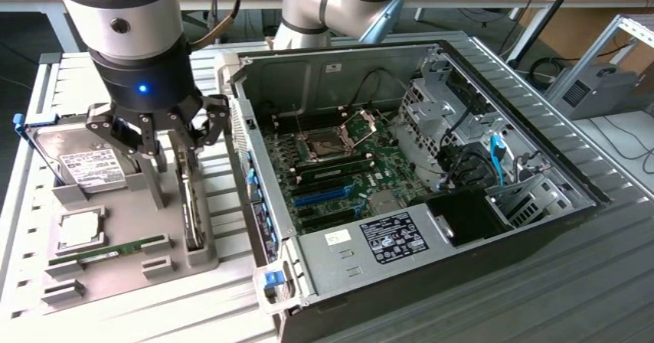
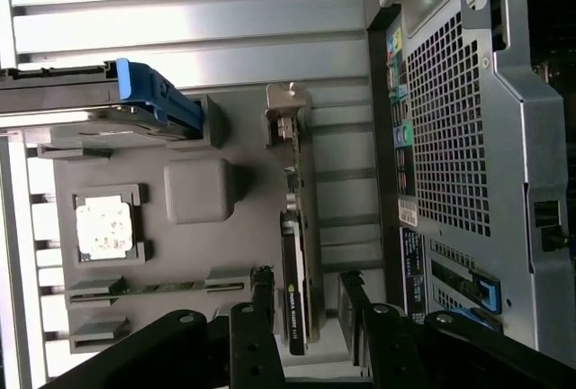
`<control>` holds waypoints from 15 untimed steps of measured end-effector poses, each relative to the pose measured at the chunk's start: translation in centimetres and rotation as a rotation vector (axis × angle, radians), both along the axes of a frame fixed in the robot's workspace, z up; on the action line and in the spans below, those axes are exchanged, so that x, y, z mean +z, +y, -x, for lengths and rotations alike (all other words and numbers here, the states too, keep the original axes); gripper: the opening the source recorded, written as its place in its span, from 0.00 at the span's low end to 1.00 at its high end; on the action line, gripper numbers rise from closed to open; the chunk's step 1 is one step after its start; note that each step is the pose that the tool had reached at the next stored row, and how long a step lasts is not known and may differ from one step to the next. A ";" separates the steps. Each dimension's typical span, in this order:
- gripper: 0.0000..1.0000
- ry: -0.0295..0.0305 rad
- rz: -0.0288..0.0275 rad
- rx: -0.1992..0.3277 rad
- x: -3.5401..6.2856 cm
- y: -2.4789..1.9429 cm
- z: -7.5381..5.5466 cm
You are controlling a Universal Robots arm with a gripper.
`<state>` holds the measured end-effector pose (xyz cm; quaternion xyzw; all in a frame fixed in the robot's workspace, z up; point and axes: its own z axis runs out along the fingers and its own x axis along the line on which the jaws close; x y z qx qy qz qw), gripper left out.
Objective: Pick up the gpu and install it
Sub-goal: 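Pick up the gpu and move the gpu toward the slot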
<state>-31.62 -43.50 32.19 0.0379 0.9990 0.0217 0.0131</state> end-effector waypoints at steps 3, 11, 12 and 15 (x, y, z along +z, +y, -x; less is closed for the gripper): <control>0.42 0.0000 -0.0001 0.000 -0.48 0.00 0.0; 0.44 0.0000 0.0000 0.000 -0.49 0.00 0.0; 0.50 0.0000 -0.0001 0.000 -0.49 0.00 0.0; 0.50 -0.0004 -0.0004 0.000 -0.65 0.00 0.0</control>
